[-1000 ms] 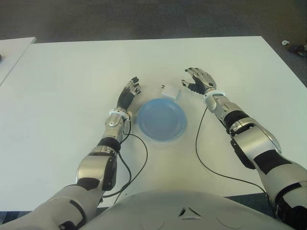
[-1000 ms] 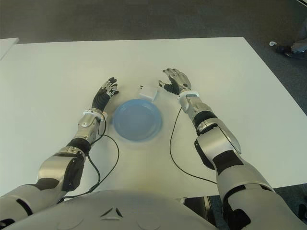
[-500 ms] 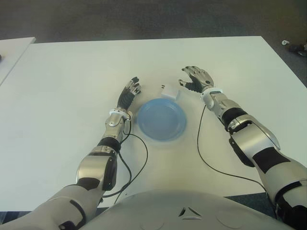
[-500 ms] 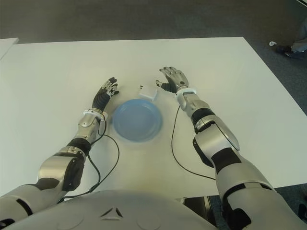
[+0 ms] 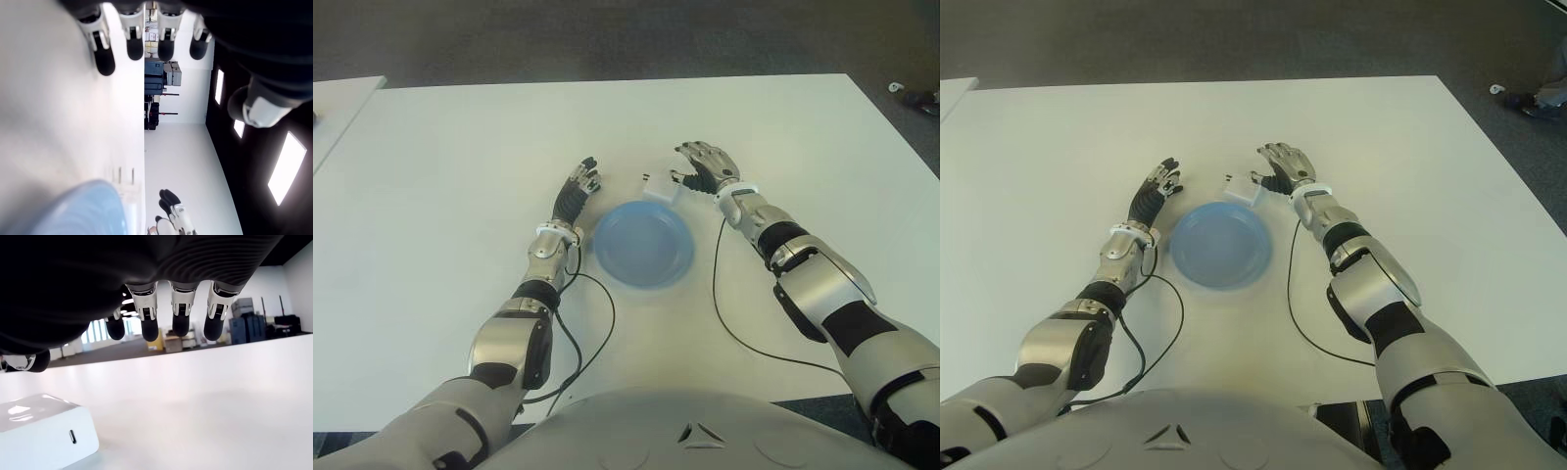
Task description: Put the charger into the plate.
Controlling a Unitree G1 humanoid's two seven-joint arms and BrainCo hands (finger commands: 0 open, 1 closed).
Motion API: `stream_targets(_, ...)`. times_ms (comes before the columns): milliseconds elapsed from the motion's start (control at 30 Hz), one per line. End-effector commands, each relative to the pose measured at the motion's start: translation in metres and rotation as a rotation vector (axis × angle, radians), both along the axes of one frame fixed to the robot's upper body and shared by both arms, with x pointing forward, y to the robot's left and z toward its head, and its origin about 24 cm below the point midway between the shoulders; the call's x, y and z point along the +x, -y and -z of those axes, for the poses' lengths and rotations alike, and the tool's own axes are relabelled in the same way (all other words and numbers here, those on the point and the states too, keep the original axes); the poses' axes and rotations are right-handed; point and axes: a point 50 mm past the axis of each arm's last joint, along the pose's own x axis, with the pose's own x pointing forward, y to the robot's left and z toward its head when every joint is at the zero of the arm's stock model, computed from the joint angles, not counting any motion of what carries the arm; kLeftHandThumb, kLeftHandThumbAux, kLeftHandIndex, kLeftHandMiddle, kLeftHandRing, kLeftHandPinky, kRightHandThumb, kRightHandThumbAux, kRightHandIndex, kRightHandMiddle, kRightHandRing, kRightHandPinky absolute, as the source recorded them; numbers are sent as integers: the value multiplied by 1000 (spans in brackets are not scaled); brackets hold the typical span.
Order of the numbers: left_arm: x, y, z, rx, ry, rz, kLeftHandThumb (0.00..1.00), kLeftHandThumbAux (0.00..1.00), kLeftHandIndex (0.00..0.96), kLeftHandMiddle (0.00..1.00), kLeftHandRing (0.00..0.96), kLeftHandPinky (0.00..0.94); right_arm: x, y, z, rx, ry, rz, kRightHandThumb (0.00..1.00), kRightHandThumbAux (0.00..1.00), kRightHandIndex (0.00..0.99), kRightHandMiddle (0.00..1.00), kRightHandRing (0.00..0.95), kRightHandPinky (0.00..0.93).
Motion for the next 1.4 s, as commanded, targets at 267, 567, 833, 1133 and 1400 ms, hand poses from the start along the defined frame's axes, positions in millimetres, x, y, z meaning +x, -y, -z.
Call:
stream_targets(267, -13, 1, 20, -11, -114, 2, 0, 466, 0, 0, 0, 16, -3, -13, 6, -39, -24, -44, 309, 131, 0, 0, 0, 0)
stream_targets(567, -13, 1, 20, -7, -117, -3, 0, 468, 0, 0, 0, 22, -6, -21, 8, -31, -41, -96, 304, 113, 0, 0, 0, 0)
stream_targets(833, -13, 1, 20, -3, -118, -8, 0, 475, 0, 0, 0, 25, -11, -24, 15, -36, -72, -122, 332, 118, 0, 0, 0, 0)
stream_targets(1133, -13, 0, 21, -11, -118, -16, 0, 482, 0, 0, 0, 28, -17, -22, 24, -55, -89, -133, 352, 111, 0, 0, 0, 0)
stream_targets(1400, -14, -1, 21, -14, -116, -15, 0, 487, 0, 0, 0, 35, -20, -19, 27, -43, -96, -156, 349, 118, 0, 0, 0, 0)
